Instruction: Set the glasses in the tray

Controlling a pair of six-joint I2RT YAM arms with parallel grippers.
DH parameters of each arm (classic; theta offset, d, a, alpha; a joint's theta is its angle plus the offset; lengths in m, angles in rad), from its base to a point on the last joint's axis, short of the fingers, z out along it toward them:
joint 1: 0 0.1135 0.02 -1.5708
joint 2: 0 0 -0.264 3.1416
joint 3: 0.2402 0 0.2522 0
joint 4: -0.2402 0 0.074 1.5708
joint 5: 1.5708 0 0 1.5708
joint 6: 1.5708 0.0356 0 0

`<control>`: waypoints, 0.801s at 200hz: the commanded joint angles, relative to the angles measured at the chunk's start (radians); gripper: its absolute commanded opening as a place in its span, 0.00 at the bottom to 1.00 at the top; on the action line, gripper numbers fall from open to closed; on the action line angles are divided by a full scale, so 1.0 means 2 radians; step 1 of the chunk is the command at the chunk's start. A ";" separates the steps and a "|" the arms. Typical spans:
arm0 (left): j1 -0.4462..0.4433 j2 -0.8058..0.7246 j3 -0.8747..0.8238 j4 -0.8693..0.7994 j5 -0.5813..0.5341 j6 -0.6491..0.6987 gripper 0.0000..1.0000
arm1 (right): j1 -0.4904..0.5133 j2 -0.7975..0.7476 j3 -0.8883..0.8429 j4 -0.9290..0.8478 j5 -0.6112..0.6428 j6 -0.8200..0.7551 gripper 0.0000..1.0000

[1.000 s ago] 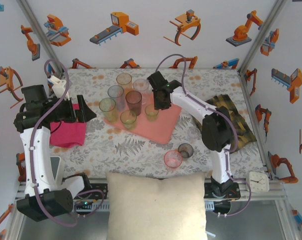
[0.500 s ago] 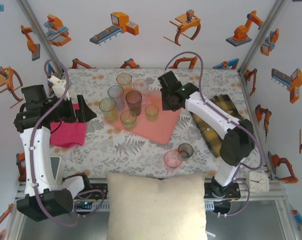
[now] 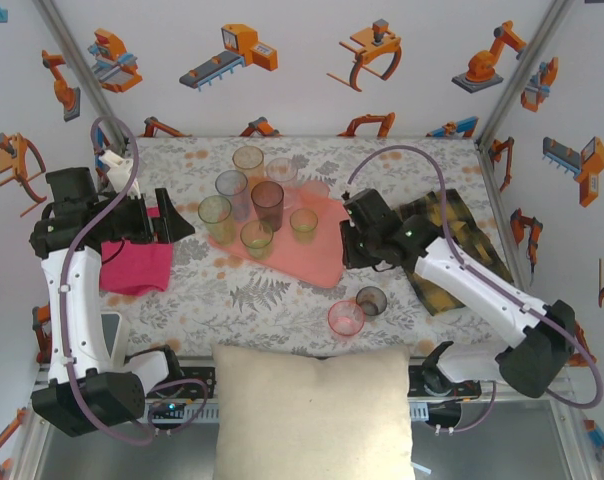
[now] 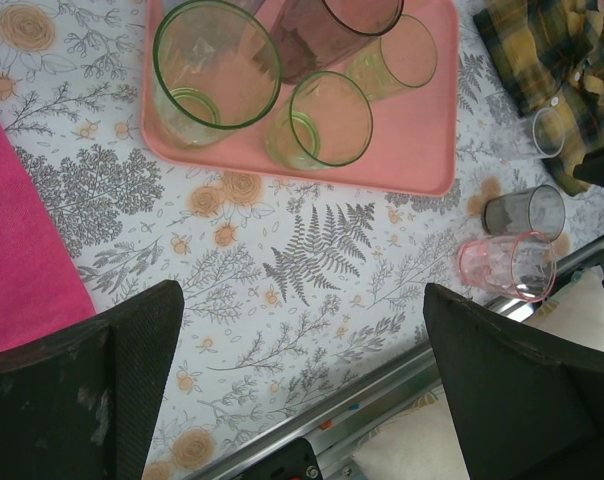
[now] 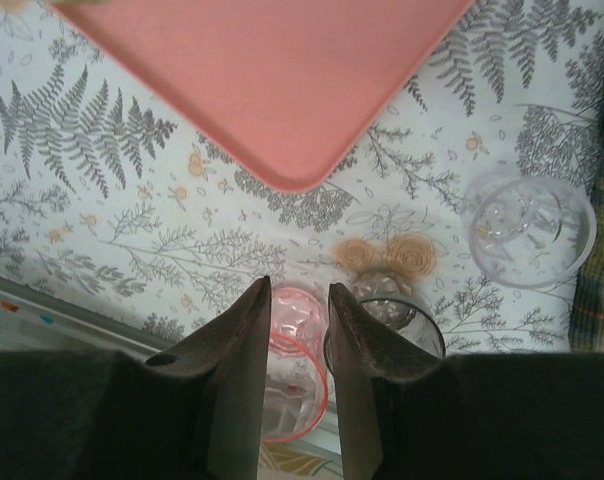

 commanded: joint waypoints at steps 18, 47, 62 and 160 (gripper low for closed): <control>0.001 0.001 0.015 -0.006 0.014 0.004 0.97 | 0.020 -0.029 -0.030 -0.022 -0.008 0.024 0.32; 0.001 0.002 0.014 -0.007 0.013 0.003 0.97 | 0.041 -0.030 -0.035 -0.046 -0.003 0.028 0.32; 0.001 0.002 0.013 -0.007 0.014 0.002 0.97 | 0.051 -0.029 -0.037 -0.055 0.003 0.030 0.32; 0.002 0.002 0.012 -0.007 0.013 -0.003 0.97 | 0.109 -0.008 -0.051 -0.067 0.043 0.039 0.33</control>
